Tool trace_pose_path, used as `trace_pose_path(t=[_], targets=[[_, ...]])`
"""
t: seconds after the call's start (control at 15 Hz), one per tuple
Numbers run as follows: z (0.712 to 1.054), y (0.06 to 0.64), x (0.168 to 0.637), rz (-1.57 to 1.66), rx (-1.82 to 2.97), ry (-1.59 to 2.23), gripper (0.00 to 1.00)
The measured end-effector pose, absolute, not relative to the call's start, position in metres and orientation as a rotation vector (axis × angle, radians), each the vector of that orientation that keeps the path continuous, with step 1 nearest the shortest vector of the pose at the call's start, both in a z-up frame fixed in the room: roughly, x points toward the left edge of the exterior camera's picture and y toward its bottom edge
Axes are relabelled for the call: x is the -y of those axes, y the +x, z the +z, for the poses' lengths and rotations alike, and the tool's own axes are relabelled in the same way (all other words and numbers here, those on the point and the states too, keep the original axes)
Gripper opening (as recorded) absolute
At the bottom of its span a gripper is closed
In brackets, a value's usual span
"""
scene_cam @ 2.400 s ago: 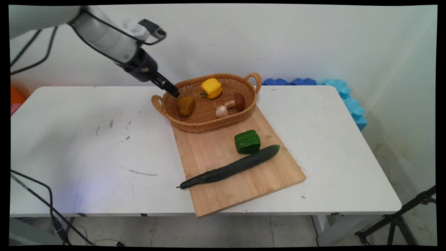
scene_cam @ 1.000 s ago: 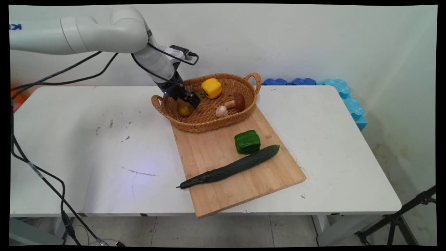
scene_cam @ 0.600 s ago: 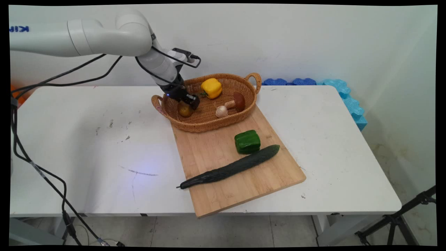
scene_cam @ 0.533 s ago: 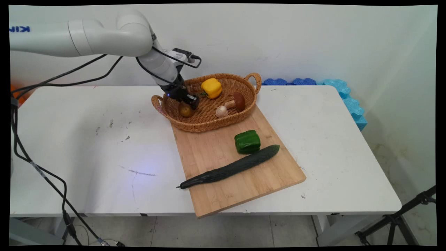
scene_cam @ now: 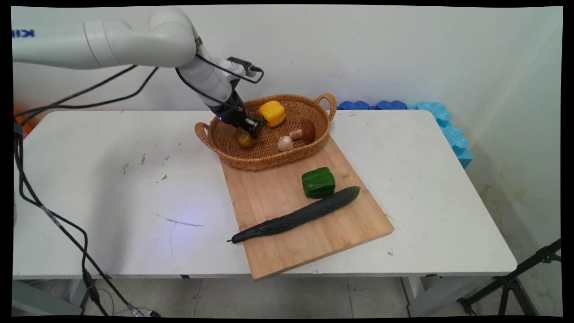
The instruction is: Place the picked object on the cutting board
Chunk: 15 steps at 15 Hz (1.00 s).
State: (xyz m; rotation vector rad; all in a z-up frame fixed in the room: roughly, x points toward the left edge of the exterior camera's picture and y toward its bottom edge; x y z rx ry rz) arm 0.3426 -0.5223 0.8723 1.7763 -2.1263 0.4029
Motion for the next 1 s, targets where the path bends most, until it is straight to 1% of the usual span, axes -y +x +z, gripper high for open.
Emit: trace_pose_path(t=[0.2, 0.47, 0.73, 1.0], targets=[[0.904, 0.339, 0.515, 0.426, 2.192, 1.661, 0.00], [0.956, 0.338, 0.497, 0.465, 2.319, 1.416, 0.00], [0.985, 0.339, 0.477, 0.470, 2.423, 1.169, 0.00], [1.000, 0.341, 0.451, 0.447, 2.516, 0.933, 0.00]])
